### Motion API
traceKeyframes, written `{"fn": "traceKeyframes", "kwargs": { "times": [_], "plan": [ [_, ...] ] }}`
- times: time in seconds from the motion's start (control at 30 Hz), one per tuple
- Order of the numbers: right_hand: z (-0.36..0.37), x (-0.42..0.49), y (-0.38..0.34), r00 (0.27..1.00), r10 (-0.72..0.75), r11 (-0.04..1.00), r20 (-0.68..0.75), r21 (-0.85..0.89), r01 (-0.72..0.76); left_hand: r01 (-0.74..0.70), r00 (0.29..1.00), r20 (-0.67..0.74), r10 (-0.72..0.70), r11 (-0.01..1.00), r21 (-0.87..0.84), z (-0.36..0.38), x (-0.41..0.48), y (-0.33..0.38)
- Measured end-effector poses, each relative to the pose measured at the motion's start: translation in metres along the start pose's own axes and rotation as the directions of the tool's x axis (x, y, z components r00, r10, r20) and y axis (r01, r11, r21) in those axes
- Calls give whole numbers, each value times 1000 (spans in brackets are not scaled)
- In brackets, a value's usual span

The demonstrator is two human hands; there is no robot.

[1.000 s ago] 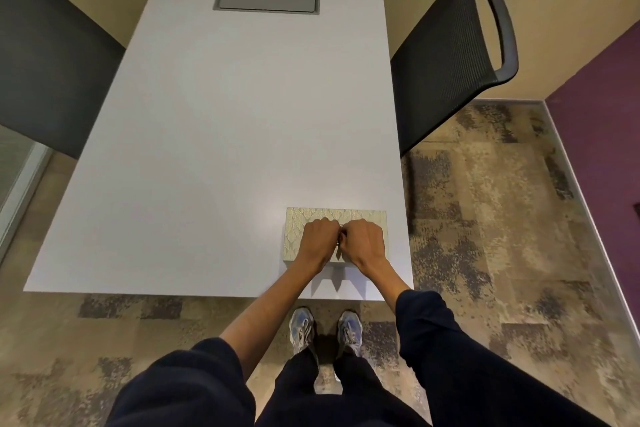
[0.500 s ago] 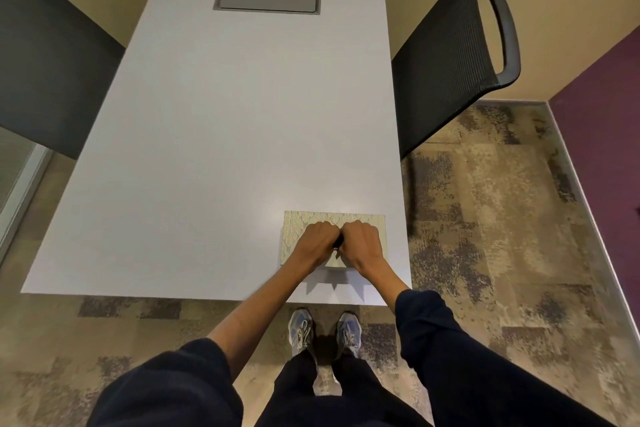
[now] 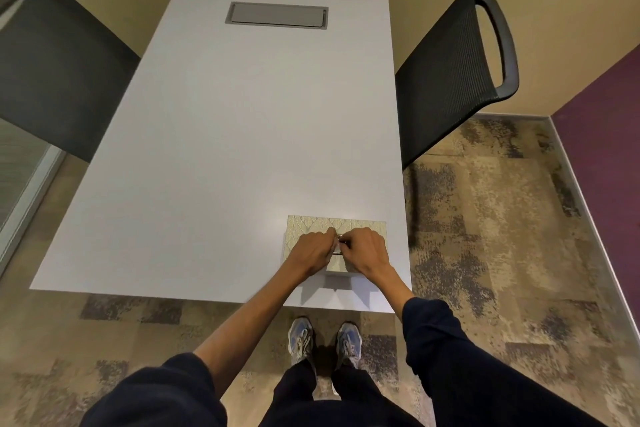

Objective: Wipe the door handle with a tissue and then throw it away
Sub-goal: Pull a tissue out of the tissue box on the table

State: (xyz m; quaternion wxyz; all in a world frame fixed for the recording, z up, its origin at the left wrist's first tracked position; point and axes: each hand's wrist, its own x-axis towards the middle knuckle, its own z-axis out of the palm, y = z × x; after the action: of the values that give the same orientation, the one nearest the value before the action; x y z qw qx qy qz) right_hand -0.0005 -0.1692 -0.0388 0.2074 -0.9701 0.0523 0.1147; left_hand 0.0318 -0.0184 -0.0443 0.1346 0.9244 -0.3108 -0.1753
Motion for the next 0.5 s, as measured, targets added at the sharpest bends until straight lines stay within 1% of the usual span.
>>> {"fn": "traceKeyframes", "kwargs": {
  "times": [0.1,0.3,0.37,0.5],
  "plan": [
    [1,-4,2,999,-7,999,-43,52,9,49,998,-36,-50,998,-48,1,-5,-2],
    [0,-6,1,999,-9,996,-53,93,14,51,996,-62,-60,990,-130,0,-12,-2],
    [-1,-7,1,997,7,994,-72,113,1,65,994,-77,-78,986,-156,-1,-12,-3],
    [-7,-10,0,993,-7,990,-119,137,23,79,992,-85,-97,978,-195,0,-13,-4]
  ]
}}
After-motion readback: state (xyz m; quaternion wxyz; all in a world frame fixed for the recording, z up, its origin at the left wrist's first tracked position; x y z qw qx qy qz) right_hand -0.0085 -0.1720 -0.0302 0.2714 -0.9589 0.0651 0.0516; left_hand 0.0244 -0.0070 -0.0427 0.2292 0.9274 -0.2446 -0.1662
